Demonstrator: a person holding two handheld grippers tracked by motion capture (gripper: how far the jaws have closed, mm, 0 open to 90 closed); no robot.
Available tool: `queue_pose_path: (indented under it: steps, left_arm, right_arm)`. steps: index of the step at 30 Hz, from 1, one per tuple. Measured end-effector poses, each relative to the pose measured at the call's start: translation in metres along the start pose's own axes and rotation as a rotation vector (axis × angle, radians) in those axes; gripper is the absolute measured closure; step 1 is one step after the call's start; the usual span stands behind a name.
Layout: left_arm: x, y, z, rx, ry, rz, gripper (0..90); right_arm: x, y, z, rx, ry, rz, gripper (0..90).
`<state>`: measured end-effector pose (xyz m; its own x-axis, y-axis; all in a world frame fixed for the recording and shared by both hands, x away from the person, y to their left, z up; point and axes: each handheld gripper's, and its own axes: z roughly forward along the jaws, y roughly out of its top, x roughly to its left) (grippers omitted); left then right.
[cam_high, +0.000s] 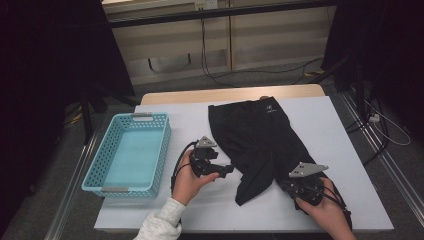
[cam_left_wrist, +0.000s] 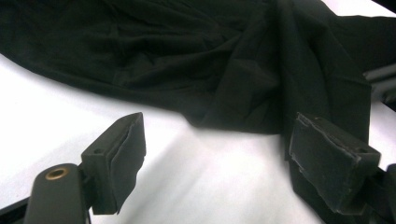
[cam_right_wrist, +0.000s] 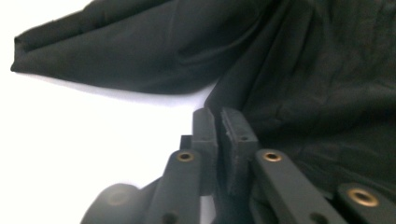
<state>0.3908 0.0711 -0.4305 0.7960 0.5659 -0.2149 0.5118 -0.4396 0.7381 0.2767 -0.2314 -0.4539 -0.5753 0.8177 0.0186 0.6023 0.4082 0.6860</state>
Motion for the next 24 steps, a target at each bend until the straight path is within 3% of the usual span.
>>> queue_pose_path:
  steps: [2, 4, 7, 11, 14, 19, 21, 24]
  left_arm:
    - [-0.001, 0.001, 0.001, -0.003, -0.003, 0.001, 18.5]
    - [-0.001, 0.001, 0.002, 0.001, -0.007, 0.004, 18.5]
    - [-0.001, 0.001, 0.004, 0.008, -0.009, 0.004, 18.4]
    - [-0.001, 0.002, 0.005, 0.006, -0.013, 0.006, 18.3]
    - [-0.003, 0.004, 0.008, 0.005, -0.020, 0.007, 18.3]
    - [-0.004, 0.005, 0.012, 0.011, -0.025, 0.010, 18.3]
    - [-0.004, 0.006, 0.014, 0.011, -0.028, 0.010, 18.3]
    - [-0.005, 0.007, 0.015, 0.013, -0.031, 0.010, 18.3]
  right_arm:
    - [0.000, 0.001, -0.004, -0.002, 0.004, 0.003, 73.5]
    - [-0.002, 0.001, -0.010, -0.038, -0.010, 0.017, 65.4]
    - [-0.015, 0.001, -0.027, -0.097, -0.053, 0.071, 53.8]
    - [-0.036, -0.009, -0.047, -0.154, -0.101, 0.154, 48.1]
    - [-0.052, -0.022, -0.057, -0.154, -0.171, 0.210, 47.9]
    - [-0.073, -0.045, -0.061, -0.085, -0.272, 0.262, 52.6]
    - [-0.076, -0.051, -0.059, -0.061, -0.275, 0.281, 54.1]
    - [-0.076, -0.056, -0.053, -0.033, -0.248, 0.281, 66.6]
